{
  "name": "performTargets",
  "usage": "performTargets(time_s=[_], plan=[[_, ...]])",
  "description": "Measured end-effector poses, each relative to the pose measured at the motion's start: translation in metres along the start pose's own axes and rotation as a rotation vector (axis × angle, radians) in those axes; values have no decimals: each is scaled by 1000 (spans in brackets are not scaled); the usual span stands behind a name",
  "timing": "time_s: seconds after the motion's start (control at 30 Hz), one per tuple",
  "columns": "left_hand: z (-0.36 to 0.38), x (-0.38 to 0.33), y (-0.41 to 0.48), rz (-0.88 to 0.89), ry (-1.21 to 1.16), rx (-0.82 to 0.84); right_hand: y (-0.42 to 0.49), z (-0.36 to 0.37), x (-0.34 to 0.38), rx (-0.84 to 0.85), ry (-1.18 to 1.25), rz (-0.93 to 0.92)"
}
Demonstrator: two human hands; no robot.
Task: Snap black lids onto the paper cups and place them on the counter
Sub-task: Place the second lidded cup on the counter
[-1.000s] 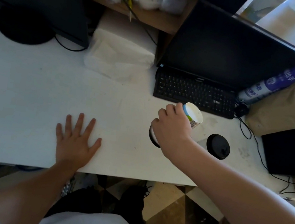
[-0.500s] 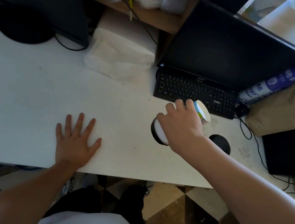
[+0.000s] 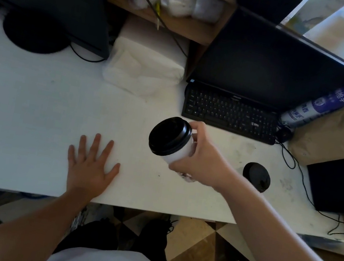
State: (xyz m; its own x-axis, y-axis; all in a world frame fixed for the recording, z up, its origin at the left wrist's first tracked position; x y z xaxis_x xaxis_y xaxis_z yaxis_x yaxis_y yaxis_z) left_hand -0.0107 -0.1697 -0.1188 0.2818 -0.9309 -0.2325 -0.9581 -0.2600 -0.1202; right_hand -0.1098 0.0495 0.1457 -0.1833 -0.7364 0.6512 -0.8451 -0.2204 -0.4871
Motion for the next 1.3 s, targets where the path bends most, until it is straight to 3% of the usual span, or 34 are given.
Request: performTargets(time_s=[0.3,0.47,0.57,0.7,0.77,0.87,0.97,1.13,1.3], plan=[[-2,-1,2,-19,22,41,-4,51,-38,-205,408,14],[-1,1,4,-11,41,94,-8,68,-51,-243,474,32],[-6,-1,5,-20,60,169,-11,71,-58,-236,485,40],[-30,-21,18,-122,5,404,-14,73,-65,-281,537,47],[-55,-41,26,-165,-165,529,-15,75,-66,-325,573,64],[-95,-77,18,-81,-823,713,-14,75,-69,-403,608,87],[-121,-112,-6,111,-934,625,-13,76,-74,-485,648,73],[-128,-143,-22,135,-983,297,-16,83,-83,-520,712,60],[-134,-147,-16,209,-944,363,-31,69,-94,-401,742,15]])
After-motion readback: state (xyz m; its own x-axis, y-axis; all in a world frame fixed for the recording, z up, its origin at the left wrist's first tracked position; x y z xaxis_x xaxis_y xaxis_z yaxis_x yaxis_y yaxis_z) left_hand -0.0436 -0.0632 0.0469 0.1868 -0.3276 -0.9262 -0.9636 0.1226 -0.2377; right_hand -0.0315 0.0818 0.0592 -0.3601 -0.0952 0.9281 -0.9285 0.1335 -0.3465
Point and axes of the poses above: each hand's wrist, its own y-axis towards the middle knuckle, its own z-axis out of the palm, x = y × z, the point moved 1 cm from there along y, towards the middle knuckle, and after that the axes turned 4 degrees about -x, right-handed, at the moved point
